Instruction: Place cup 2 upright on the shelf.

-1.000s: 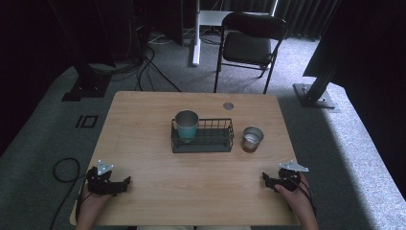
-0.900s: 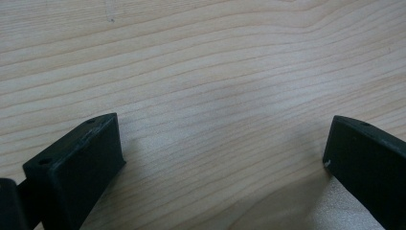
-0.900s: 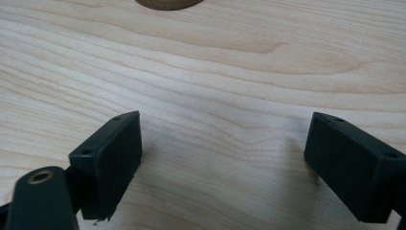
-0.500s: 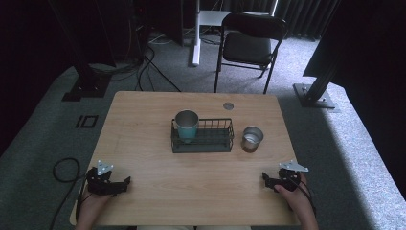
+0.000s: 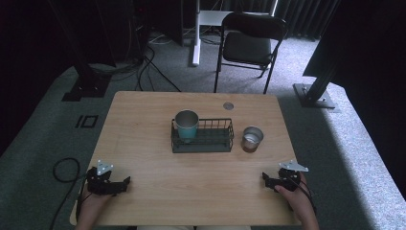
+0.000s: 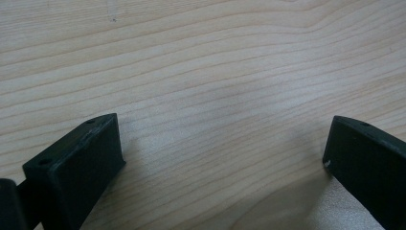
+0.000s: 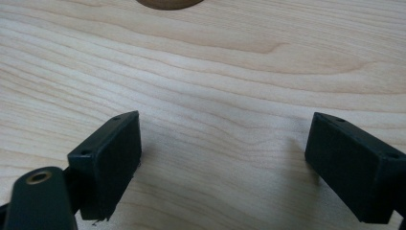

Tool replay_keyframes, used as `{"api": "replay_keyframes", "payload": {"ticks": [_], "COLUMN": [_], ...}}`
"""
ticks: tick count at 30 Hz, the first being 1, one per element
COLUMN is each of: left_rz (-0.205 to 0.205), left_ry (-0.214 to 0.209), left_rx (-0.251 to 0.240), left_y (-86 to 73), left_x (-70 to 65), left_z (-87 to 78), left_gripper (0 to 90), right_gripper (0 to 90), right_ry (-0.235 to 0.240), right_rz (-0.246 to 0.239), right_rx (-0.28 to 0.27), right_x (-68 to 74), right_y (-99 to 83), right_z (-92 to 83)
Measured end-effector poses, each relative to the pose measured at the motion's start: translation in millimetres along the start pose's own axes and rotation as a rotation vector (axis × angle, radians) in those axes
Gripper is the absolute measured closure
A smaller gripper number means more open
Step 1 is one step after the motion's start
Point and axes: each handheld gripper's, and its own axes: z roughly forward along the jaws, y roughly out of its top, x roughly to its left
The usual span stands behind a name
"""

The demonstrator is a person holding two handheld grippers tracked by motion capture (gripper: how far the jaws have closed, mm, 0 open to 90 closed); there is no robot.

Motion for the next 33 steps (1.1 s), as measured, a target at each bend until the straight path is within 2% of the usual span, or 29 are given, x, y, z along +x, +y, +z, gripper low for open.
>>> {"api": "replay_keyframes", "payload": {"ticks": [10,21,33], "left_rz": [0.007,0.007,0.007], "left_ry": [-0.006,-0.006,-0.006], "left_rx": [0.000,0.000,0.000], "left_y": [0.1,0.2,0.1], "left_x": [0.6,0.7,0.6], "left_z": [0.2,0.2,0.2], "left_gripper": [0.4,0.4,0.4], "right_gripper": [11.9,12.0,12.0], "right_ry": [0.021,0.050,0.051], "right_rz": [-0.020,-0.014,-0.018], "right_rx": [-0.002,-0.011,-0.033], "right_x": [3.3,8.2,10.0], "right_y": [-0.9,4.7,14.9], "right_z": [-1.2,3.9,8.9]}}
